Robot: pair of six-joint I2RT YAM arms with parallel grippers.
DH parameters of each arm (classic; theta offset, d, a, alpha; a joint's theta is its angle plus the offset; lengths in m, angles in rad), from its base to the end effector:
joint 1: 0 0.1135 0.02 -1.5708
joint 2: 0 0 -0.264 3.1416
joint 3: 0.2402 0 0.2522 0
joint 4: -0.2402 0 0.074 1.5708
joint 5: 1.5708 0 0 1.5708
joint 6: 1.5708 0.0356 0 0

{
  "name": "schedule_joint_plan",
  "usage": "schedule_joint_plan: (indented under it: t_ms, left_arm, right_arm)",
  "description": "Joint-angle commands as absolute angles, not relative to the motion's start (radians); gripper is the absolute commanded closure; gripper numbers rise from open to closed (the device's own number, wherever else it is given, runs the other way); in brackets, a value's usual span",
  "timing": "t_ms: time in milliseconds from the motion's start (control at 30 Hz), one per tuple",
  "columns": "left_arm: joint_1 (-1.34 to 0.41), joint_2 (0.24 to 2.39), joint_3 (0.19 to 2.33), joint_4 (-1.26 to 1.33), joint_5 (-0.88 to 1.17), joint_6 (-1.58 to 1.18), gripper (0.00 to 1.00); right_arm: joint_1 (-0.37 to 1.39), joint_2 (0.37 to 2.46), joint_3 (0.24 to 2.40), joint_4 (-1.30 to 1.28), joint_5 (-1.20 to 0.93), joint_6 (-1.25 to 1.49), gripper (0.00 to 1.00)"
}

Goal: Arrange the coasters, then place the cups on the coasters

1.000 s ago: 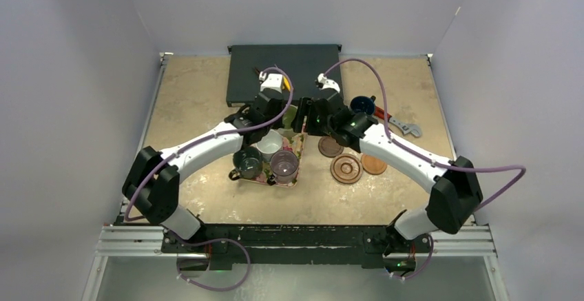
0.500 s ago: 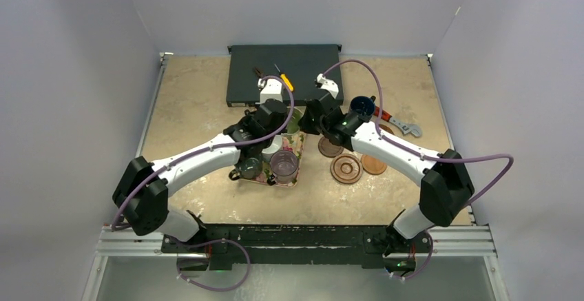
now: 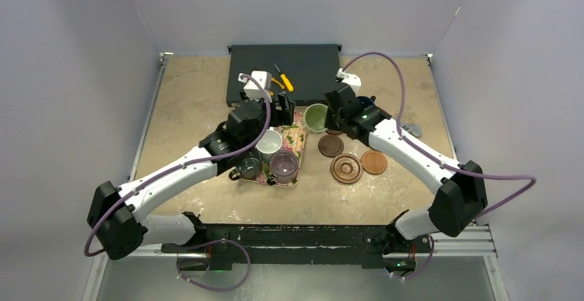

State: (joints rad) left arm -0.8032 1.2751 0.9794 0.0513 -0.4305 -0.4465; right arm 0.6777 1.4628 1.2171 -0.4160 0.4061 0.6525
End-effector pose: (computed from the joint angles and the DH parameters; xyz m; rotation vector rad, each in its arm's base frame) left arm 0.2177 -0.2042 0.3263 0.0167 1.8207 -0.5020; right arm 0.2643 0.1947 0.3090 0.1915 2.1782 0.3037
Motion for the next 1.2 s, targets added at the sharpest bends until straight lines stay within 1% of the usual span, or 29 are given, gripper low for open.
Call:
schedule_joint_plan:
  t_ms: [0, 33, 100, 133, 200, 300, 400, 667, 867, 1000, 1167]
  left_arm:
    - [-0.802, 1.185, 0.942, 0.196, -0.388, -0.359, 0.19]
    - [-0.802, 1.170, 0.931, 0.212, -0.392, -0.344, 0.18]
    - [-0.802, 1.156, 0.926, 0.223, -0.415, -0.314, 0.11]
    - [-0.799, 1.159, 0.937, 0.215, -0.433, -0.293, 0.10]
    - [-0.776, 1.183, 0.969, 0.165, -0.461, -0.285, 0.09]
    - [-0.668, 1.218, 1.010, 0.096, -0.393, -0.342, 0.09]
    - [-0.566, 1.226, 1.005, 0.094, -0.360, -0.394, 0.09]
    - [-0.531, 1.239, 0.982, 0.111, -0.439, -0.341, 0.09]
    - [-0.511, 1.255, 0.988, 0.106, -0.437, -0.338, 0.09]
    - [-0.497, 1.263, 0.988, 0.107, -0.449, -0.329, 0.09]
    - [-0.491, 1.269, 0.989, 0.105, -0.439, -0.332, 0.09]
  right_arm:
    - [0.575, 1.343, 1.250, -0.450, 0.393, 0.549, 1.00]
    - [0.558, 1.330, 1.247, -0.463, 0.389, 0.536, 1.00]
    - [0.527, 1.310, 1.249, -0.492, 0.382, 0.513, 1.00]
    - [0.509, 1.300, 1.246, -0.506, 0.378, 0.504, 1.00]
    - [0.469, 1.281, 1.233, -0.516, 0.353, 0.480, 1.00]
    - [0.378, 1.252, 1.206, -0.512, 0.300, 0.441, 1.00]
    - [0.291, 1.229, 1.172, -0.492, 0.207, 0.410, 1.00]
    - [0.087, 1.208, 1.069, -0.445, 0.069, 0.342, 1.00]
    - [0.003, 1.229, 1.048, -0.437, 0.090, 0.296, 1.00]
    - [0.002, 1.266, 1.048, -0.430, 0.176, 0.287, 1.00]
    - [0.002, 1.323, 1.081, -0.412, 0.207, 0.273, 1.00]
